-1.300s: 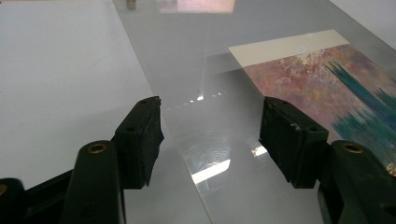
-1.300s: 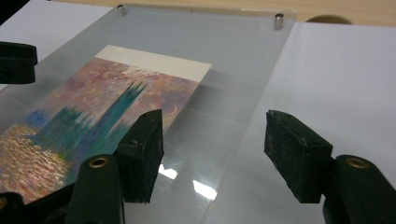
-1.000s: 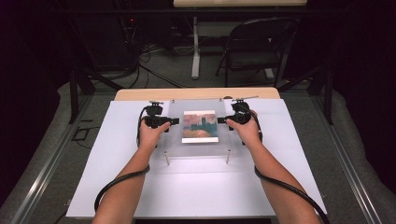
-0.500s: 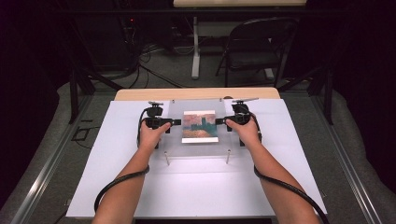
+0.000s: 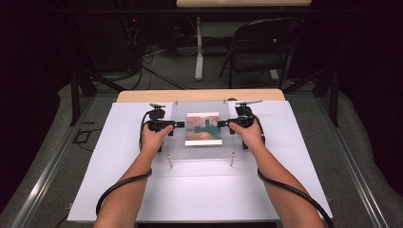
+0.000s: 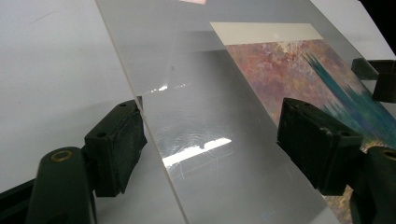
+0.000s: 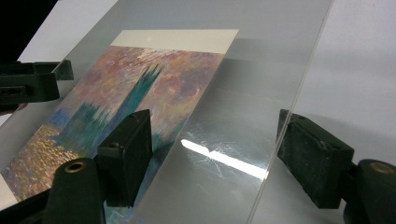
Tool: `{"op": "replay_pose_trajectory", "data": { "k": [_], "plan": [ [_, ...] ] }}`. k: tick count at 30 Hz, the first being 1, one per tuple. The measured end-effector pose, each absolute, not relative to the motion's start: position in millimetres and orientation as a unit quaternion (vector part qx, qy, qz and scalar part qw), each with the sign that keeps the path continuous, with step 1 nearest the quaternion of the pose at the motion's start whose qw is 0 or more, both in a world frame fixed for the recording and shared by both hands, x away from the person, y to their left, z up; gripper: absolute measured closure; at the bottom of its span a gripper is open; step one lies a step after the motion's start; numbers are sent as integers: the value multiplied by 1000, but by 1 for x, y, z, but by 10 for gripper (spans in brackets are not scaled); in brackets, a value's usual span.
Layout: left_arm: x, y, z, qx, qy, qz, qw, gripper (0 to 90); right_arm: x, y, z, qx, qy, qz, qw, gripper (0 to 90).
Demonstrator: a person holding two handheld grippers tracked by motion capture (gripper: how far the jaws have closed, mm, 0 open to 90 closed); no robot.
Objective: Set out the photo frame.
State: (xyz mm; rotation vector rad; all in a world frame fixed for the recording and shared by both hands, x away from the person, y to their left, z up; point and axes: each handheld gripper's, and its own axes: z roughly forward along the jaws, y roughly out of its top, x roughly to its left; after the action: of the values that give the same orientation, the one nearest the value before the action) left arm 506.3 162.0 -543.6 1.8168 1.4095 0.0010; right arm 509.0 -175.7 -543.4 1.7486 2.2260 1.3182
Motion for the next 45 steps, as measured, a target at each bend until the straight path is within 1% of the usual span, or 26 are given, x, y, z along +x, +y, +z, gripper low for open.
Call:
{"op": "replay_pose_trajectory", "data": {
  "k": [5, 9, 10, 12, 14, 15, 18, 23, 26, 27, 28, 29, 30, 32, 33, 34, 35, 36, 37, 39, 40, 41, 42, 43, 44, 45],
  "plan": [
    [505, 163, -543, 718, 559, 1, 416, 267, 507, -178, -543, 559, 711, 427, 10, 288],
    [502, 166, -536, 714, 555, 8, 426, 311, 503, -179, -538, 551, 709, 440, 24, 309],
    [500, 168, -533, 714, 551, 13, 431, 328, 500, -179, -533, 544, 711, 445, 35, 312],
    [495, 170, -527, 712, 547, 20, 440, 342, 498, -179, -531, 537, 713, 449, 40, 315],
    [488, 173, -518, 713, 536, 30, 452, 380, 490, -181, -521, 521, 716, 462, 56, 334],
    [488, 173, -518, 713, 536, 30, 452, 388, 490, -181, -521, 521, 716, 462, 56, 334],
    [478, 175, -506, 715, 525, 48, 458, 408, 481, -179, -510, 503, 723, 466, 79, 338],
    [466, 177, -494, 714, 518, 62, 468, 457, 469, -178, -499, 490, 727, 470, 101, 344],
    [452, 179, -481, 722, 499, 78, 472, 480, 454, -179, -486, 470, 734, 475, 125, 369],
    [452, 179, -481, 722, 499, 78, 472, 492, 454, -179, -486, 470, 734, 475, 125, 369],
    [443, 181, -473, 724, 491, 84, 477, 511, 446, -180, -480, 460, 738, 474, 134, 385],
    [443, 181, -473, 724, 491, 84, 477, 519, 446, -180, -480, 460, 738, 474, 134, 385],
    [437, 180, -470, 724, 487, 91, 479, 524, 435, -180, -474, 450, 741, 475, 149, 397],
    [426, 181, -464, 726, 477, 107, 484, 535, 427, -180, -470, 443, 743, 476, 160, 404],
    [426, 181, -464, 726, 477, 107, 484, 547, 427, -180, -470, 443, 743, 476, 160, 404],
    [417, 184, -460, 723, 471, 109, 493, 564, 418, -181, -466, 433, 745, 478, 171, 421],
    [417, 184, -460, 723, 471, 109, 493, 576, 418, -181, -466, 433, 745, 478, 171, 421],
    [406, 187, -456, 724, 460, 113, 501, 593, 407, -182, -461, 422, 746, 482, 183, 449],
    [406, 187, -456, 724, 460, 113, 501, 604, 407, -182, -461, 422, 746, 482, 183, 449],
    [395, 190, -452, 726, 449, 116, 508, 620, 396, -184, -457, 415, 744, 487, 190, 482],
    [387, 192, -449, 729, 440, 121, 510, 640, 387, -187, -454, 413, 741, 495, 191, 525],
    [387, 192, -449, 729, 440, 121, 510, 649, 387, -187, -454, 413, 741, 495, 191, 525],
    [377, 194, -446, 731, 429, 121, 516, 664, 378, -191, -451, 409, 737, 504, 188, 566],
    [377, 194, -446, 731, 429, 121, 516, 673, 375, -192, -451, 407, 736, 507, 188, 584],
    [367, 196, -444, 733, 421, 124, 519, 685, 368, -194, -448, 407, 735, 510, 185, 600],
    [367, 196, -444, 733, 421, 124, 519, 694, 368, -194, -448, 407, 735, 510, 185, 600]
  ]
}}
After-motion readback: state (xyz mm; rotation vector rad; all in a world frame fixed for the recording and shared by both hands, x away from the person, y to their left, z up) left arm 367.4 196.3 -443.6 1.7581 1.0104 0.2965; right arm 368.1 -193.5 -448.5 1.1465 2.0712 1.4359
